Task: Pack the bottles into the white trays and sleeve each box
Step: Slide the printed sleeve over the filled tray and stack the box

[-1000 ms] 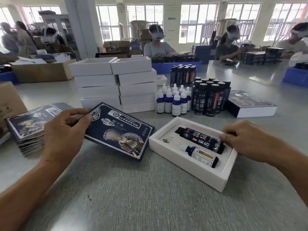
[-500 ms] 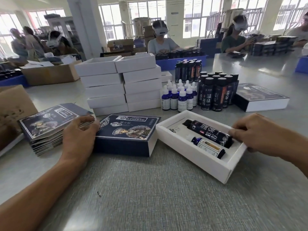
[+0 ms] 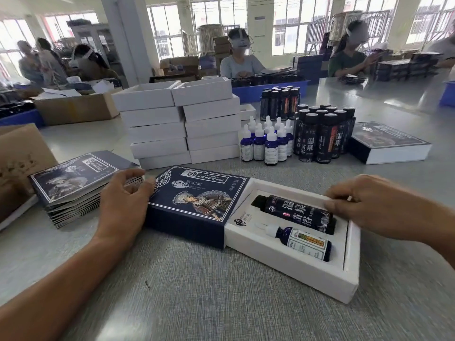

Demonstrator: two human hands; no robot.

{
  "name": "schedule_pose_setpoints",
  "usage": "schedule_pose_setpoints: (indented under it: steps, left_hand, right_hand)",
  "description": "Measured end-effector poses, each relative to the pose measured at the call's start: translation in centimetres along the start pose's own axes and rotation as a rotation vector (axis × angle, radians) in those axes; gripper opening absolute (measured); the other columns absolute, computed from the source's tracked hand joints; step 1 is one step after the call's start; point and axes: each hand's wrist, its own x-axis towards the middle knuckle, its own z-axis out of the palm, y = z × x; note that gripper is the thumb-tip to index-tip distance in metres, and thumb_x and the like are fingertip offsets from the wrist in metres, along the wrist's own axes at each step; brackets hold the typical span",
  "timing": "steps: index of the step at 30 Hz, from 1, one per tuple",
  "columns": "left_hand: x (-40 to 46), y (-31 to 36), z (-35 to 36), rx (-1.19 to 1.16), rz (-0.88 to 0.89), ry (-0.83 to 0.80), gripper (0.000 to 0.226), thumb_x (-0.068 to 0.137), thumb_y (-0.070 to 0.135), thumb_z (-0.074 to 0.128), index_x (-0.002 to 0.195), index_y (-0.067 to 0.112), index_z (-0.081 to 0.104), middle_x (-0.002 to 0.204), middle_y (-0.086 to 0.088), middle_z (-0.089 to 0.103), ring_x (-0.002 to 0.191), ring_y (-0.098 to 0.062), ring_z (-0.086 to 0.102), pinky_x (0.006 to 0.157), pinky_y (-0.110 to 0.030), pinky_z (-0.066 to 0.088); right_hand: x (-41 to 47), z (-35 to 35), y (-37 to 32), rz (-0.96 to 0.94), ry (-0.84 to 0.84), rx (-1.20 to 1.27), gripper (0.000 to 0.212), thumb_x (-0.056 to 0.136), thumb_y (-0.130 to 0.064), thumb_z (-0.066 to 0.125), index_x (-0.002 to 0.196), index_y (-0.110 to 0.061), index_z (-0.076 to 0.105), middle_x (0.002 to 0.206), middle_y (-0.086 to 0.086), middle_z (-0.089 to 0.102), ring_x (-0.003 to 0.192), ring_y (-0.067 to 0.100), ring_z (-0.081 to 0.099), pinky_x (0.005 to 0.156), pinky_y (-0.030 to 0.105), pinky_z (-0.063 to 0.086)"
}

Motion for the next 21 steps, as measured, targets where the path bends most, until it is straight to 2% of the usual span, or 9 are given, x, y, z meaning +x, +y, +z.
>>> schedule_pose_setpoints:
  steps: [4, 8, 11, 13, 16, 21]
  left_hand:
    - [-0.10, 0.18, 0.02, -0.007, -0.027, -0.035, 0.012, 0.091, 0.034, 0.069, 0.102, 0.034, 0.064, 0.083, 0.006, 0.071, 0.075, -0.009, 0.069, 0.067, -0.030, 0.053]
    - [0.06, -0.05, -0.08, -0.003, -0.043, -0.095, 0.010, 0.091, 0.035, 0.069, 0.100, 0.035, 0.065, 0.079, 0.009, 0.074, 0.070, -0.009, 0.071, 0.072, -0.042, 0.056]
    - [0.16, -0.14, -0.06, -0.009, -0.051, -0.119, 0.010, 0.091, 0.036, 0.069, 0.100, 0.037, 0.066, 0.081, 0.005, 0.075, 0.076, -0.019, 0.073, 0.078, -0.050, 0.057]
    - [0.18, -0.07, 0.05, -0.017, -0.054, -0.139, 0.012, 0.091, 0.036, 0.069, 0.102, 0.035, 0.066, 0.082, 0.001, 0.075, 0.078, -0.022, 0.073, 0.077, -0.049, 0.057]
    - [0.05, 0.19, 0.18, -0.011, -0.056, -0.163, 0.013, 0.091, 0.035, 0.069, 0.104, 0.033, 0.066, 0.083, 0.003, 0.075, 0.075, -0.019, 0.073, 0.072, -0.042, 0.056]
    - [-0.02, 0.45, 0.19, 0.066, -0.044, -0.185, 0.008, 0.094, 0.035, 0.065, 0.101, 0.032, 0.067, 0.083, 0.001, 0.074, 0.079, -0.017, 0.072, 0.081, -0.046, 0.057]
  right_hand:
    - [-0.12, -0.33, 0.08, -0.014, -0.016, 0.003, 0.023, 0.097, -0.041, 0.055, 0.085, -0.030, 0.072, 0.076, -0.005, 0.069, 0.073, 0.014, 0.064, 0.073, 0.039, 0.053]
    - [-0.20, -0.55, 0.40, -0.016, -0.015, -0.005, 0.022, 0.097, -0.043, 0.055, 0.089, -0.034, 0.073, 0.081, -0.007, 0.070, 0.078, 0.012, 0.065, 0.078, 0.042, 0.054]
    - [-0.16, -0.72, 0.65, -0.022, -0.023, -0.011, 0.022, 0.097, -0.043, 0.055, 0.089, -0.034, 0.073, 0.080, -0.006, 0.070, 0.077, 0.012, 0.064, 0.077, 0.043, 0.054]
    - [-0.11, -0.82, 0.73, -0.029, -0.029, -0.011, 0.021, 0.096, -0.043, 0.055, 0.089, -0.034, 0.073, 0.078, -0.006, 0.070, 0.075, 0.012, 0.064, 0.076, 0.042, 0.054]
    - [-0.05, -0.82, 0.93, -0.042, -0.024, -0.001, 0.020, 0.096, -0.043, 0.055, 0.088, -0.037, 0.073, 0.076, -0.009, 0.069, 0.072, 0.007, 0.062, 0.074, 0.038, 0.053]
    - [0.28, -0.02, 0.75, -0.028, 0.044, -0.028, 0.025, 0.097, -0.040, 0.056, 0.083, -0.028, 0.072, 0.069, -0.004, 0.067, 0.065, 0.013, 0.061, 0.064, 0.033, 0.049]
